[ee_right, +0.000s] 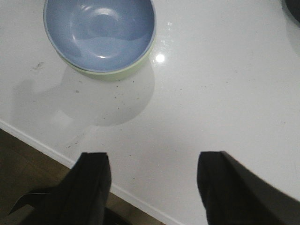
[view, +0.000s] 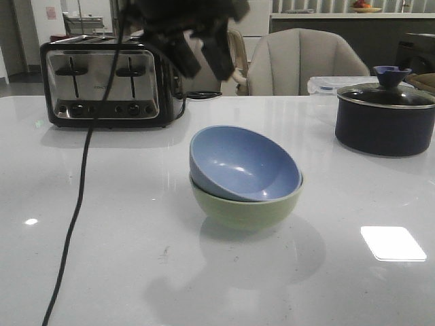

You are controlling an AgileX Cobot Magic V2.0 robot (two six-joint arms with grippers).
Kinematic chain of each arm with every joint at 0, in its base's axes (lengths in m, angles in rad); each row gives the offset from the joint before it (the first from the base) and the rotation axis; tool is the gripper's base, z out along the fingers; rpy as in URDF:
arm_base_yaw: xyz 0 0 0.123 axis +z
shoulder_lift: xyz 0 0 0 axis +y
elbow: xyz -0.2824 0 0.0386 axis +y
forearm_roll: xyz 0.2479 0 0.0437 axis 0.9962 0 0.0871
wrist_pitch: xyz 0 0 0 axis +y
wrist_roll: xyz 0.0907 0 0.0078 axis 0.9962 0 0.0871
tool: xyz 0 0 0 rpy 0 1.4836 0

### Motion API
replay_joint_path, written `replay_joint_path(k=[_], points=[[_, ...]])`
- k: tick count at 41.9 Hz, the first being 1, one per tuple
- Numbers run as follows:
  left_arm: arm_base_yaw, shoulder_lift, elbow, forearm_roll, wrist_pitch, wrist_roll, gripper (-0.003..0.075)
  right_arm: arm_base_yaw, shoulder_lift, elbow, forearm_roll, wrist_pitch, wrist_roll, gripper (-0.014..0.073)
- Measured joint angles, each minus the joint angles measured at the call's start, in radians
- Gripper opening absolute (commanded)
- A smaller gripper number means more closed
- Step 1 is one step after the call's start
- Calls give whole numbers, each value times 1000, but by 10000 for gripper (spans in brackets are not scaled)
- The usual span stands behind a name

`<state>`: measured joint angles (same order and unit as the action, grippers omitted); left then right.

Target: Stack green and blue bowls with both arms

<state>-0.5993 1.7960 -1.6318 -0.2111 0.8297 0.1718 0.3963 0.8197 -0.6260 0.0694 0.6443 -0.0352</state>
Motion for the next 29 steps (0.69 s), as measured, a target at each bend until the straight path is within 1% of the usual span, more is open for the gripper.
replay_joint_path(k=[7,24,29], points=[[0,-235,143,-4,-15,0,407,0,0,0,0,0,0,514],[0,-846,642,21,-104,0,407,0,0,0,0,0,0,514],[0,-980,760,23,-122,0,407,0,0,0,0,0,0,514]])
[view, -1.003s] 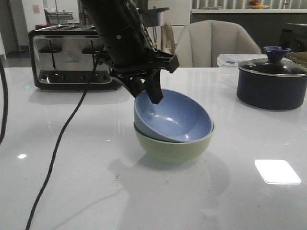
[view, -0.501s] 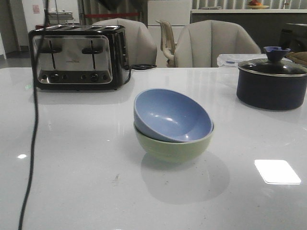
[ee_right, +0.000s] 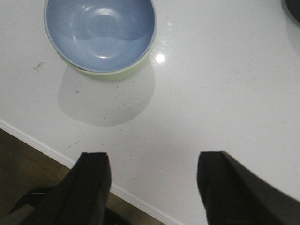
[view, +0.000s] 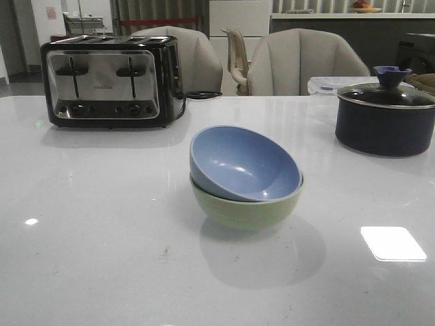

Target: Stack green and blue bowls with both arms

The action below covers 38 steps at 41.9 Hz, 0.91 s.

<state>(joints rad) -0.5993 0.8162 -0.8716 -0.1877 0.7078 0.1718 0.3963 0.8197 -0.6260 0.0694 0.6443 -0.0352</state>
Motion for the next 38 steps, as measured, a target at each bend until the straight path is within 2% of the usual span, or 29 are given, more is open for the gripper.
replay_joint_path(k=[6,14,18,27,30,38], points=[[0,-124,115,12,-1,0,407,0,0,0,-38,2,0,514],[0,-166,185,18,-2,0,405,0,0,0,-69,24,0,493],[0,-164,190,18,-2,0,363,0,0,0,-69,31,0,390],[0,-163,192,18,-5,0,93,0,0,0,-69,39,0,85],[0,-163,193,18,-5,0,107,0,0,0,-69,39,0,29],[0,-163,192,64,-5,-64,103,0,0,0,-69,41,0,34]])
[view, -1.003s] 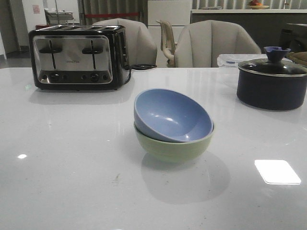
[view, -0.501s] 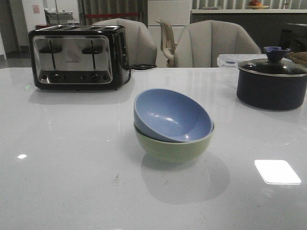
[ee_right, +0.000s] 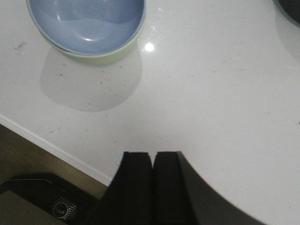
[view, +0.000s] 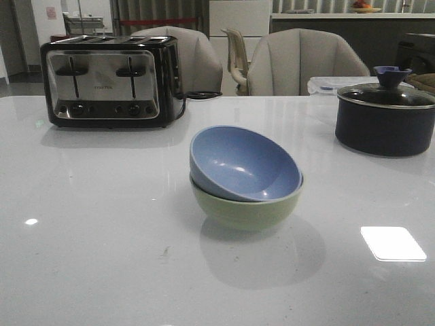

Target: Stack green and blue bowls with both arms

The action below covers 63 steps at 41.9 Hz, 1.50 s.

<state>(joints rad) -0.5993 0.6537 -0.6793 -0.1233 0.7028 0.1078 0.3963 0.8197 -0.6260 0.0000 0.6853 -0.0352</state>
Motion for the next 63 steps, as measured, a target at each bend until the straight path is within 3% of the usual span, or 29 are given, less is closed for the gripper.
replay_joint_path(k=[23,29,38,47,56,63], points=[[0,0,0,70,0,-30,102,0,0,0,0,0,0,34],[8,-27,40,174,-35,-30,102,0,0,0,0,2,0,34],[216,-278,279,239,-216,-30,102,0,0,0,0,2,0,34],[403,-527,532,169,-385,-31,102,0,0,0,0,2,0,34],[490,-623,674,86,-514,-31,102,0,0,0,0,2,0,34],[507,-659,682,71,-574,-31,102,0,0,0,0,2,0,34]])
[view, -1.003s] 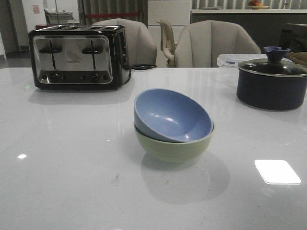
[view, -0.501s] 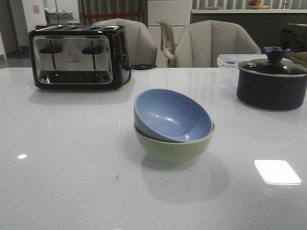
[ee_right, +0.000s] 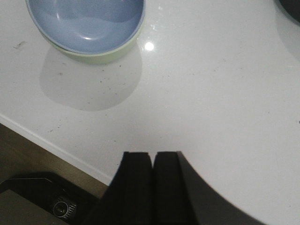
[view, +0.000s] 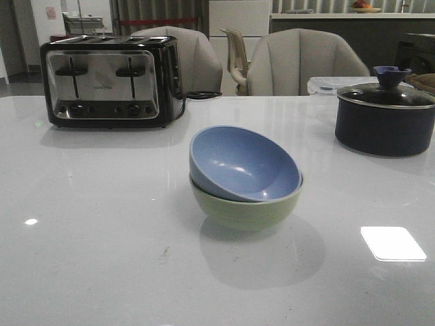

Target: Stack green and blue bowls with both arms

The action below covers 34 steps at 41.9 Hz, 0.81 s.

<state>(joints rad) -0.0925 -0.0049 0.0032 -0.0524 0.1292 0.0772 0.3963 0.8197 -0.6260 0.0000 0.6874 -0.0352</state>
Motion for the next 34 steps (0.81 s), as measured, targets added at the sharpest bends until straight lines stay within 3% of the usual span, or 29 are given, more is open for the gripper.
replay_joint_path(k=[34], points=[[33,0,0,-36,-72,0,102,0,0,0,0,2,0,34]])
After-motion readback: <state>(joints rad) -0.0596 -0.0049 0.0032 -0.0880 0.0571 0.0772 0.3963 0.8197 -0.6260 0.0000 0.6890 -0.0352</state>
